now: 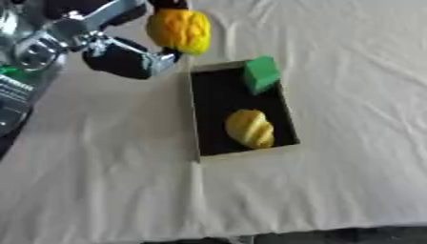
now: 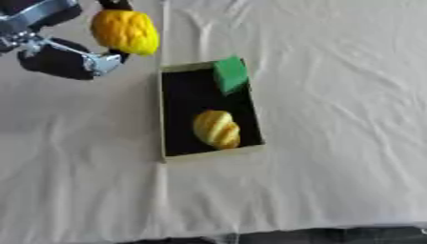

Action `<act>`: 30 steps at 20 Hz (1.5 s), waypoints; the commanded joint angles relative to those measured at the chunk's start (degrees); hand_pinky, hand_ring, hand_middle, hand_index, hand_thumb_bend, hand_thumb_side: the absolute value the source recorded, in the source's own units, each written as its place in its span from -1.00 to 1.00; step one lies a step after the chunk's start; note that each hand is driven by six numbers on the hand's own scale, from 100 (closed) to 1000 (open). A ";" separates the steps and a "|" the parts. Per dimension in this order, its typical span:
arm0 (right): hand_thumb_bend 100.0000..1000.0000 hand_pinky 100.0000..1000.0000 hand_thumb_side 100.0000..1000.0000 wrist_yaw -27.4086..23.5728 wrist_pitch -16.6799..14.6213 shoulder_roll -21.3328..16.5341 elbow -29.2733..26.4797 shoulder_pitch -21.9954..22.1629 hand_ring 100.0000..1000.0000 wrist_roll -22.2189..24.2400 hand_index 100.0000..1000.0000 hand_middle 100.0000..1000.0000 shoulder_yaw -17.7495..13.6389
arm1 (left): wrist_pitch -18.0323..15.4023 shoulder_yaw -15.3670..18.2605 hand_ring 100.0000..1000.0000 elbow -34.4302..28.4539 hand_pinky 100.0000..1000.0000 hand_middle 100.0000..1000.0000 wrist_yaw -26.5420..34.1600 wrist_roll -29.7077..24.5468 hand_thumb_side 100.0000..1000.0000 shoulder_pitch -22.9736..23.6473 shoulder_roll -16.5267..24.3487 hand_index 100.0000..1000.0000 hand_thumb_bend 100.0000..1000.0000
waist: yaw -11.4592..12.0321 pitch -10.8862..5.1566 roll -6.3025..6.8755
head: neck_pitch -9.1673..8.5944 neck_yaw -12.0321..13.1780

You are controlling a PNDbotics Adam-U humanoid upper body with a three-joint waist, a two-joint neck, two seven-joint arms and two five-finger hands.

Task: Pick up objects on the table and place them in the box.

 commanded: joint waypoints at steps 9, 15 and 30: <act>-1.00 0.91 -0.04 -1.42 -0.30 -1.76 -0.95 -1.57 0.73 0.64 0.63 0.21 -0.03 | -3.44 -0.98 -0.04 15.41 0.30 -0.25 -6.85 1.63 -1.00 -0.87 -11.62 -0.02 -1.00 | -0.55 -1.01 -0.09 | -0.19 0.37; -1.00 0.91 -0.04 -1.85 -0.24 -1.31 -0.95 -1.70 0.73 1.03 0.63 0.21 0.02 | -4.79 -0.66 0.03 22.46 0.35 -0.16 -11.61 4.01 -1.00 0.59 -14.99 0.09 -1.00 | -0.95 -1.02 0.02 | -0.34 0.66; -1.00 0.92 -0.04 -2.11 0.31 -0.72 -0.95 -1.19 0.73 1.23 0.62 0.20 -0.20 | -8.36 0.70 0.88 24.05 1.00 0.69 -21.22 1.66 -0.39 1.59 -14.95 0.93 0.16 | -0.87 -1.05 0.22 | -0.21 0.36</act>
